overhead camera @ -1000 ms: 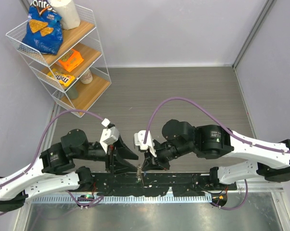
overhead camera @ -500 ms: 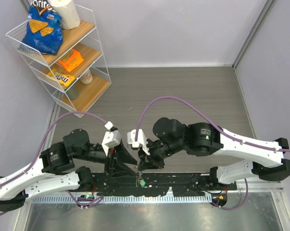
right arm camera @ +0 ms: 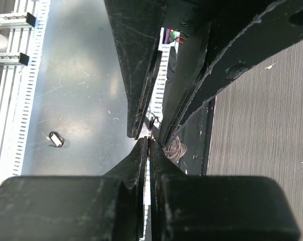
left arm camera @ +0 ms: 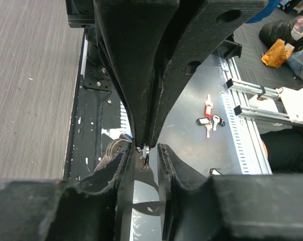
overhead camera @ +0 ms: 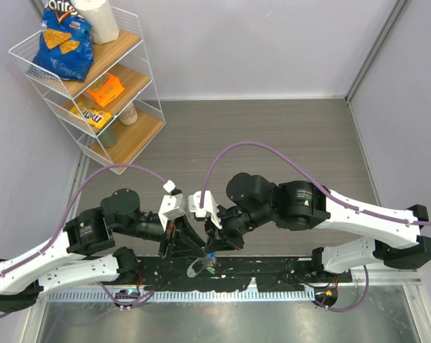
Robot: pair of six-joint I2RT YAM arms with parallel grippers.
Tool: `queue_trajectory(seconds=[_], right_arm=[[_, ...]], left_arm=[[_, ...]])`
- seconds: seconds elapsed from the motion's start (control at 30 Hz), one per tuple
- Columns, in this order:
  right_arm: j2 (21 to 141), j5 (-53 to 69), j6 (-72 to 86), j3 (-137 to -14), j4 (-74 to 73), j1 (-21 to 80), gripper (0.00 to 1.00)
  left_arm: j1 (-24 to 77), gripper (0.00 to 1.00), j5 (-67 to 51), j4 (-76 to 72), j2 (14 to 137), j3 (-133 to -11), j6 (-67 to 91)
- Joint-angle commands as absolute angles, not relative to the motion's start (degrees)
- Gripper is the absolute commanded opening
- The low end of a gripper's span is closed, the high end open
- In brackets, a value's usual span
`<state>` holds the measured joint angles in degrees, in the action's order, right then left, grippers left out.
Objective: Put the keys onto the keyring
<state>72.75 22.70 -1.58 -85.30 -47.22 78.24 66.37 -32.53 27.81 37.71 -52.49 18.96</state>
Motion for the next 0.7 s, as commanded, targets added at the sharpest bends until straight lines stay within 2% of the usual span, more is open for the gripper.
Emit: queue_trajectory(seconds=[0.0,0.23,0.5,0.57,0.6,0.67], right_arm=[[72.1,24.3,-1.6,-87.9,-44.1,78.0,0.05],[71.9,24.9,-1.9,-87.5,-44.1,78.0,0.05],[71.2,25.6,-1.1,-86.3,-42.1,78.0,0.05],[69.6,25.8,-0.5,-85.1,-40.5,78.0,0.1],[69.2,25.6,-0.3,-84.8,-39.6,78.0,0.17],[67.8,24.7,-0.3,-84.0,-38.5,78.0,0.25]], left_arm=[[66.4,0.23,-33.7,28.2,38.1,-54.8,17.7],[66.4,0.01,-34.1,29.6,38.9,-55.1,16.8],[66.4,0.0,-32.2,28.4,38.1,-54.8,16.3],[66.4,0.0,-31.2,26.9,37.3,-54.1,16.4],[66.4,0.0,-30.7,26.1,36.7,-53.7,16.5],[66.5,0.0,-29.9,24.4,35.7,-52.8,16.7]])
